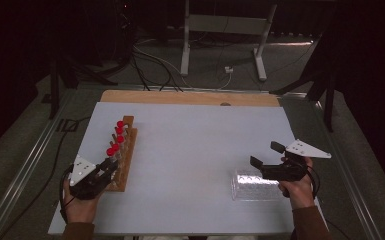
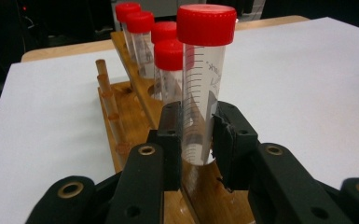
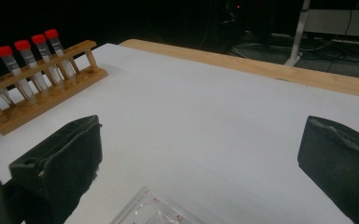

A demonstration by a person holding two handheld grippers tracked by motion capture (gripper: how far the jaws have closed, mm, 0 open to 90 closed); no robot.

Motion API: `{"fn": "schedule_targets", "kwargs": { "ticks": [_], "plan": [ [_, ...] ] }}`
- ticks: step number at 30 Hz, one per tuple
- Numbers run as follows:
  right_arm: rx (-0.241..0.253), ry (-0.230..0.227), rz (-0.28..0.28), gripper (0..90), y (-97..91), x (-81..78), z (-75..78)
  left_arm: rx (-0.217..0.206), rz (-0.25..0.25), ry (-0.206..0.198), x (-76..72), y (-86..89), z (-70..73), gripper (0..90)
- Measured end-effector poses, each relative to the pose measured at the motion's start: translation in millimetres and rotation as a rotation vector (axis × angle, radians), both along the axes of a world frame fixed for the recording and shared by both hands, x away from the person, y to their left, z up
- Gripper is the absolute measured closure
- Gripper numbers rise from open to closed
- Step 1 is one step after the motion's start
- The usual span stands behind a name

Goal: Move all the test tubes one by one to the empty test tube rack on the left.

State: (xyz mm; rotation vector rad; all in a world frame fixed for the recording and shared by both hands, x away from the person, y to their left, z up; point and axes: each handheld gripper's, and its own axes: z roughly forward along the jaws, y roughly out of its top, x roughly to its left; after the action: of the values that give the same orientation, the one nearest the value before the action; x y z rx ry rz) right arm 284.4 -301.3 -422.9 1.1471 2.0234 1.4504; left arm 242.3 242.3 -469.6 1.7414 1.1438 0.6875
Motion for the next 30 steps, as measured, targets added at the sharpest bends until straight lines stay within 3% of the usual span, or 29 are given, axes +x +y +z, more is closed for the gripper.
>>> {"fn": "schedule_targets", "kwargs": {
  "ticks": [23, 30],
  "plan": [
    [0.009, -0.001, 0.000, 0.0, 0.7, -0.4, -1.8, 0.021, -0.021, 0.017, 1.6, -5.2, -2.4, 71.4],
    [0.010, 0.002, -0.006, 0.0, -1.8, -2.1, -3.6, -0.001, -0.026, 0.016, -2.5, -2.9, -2.0, 57.3]
  ]
}}
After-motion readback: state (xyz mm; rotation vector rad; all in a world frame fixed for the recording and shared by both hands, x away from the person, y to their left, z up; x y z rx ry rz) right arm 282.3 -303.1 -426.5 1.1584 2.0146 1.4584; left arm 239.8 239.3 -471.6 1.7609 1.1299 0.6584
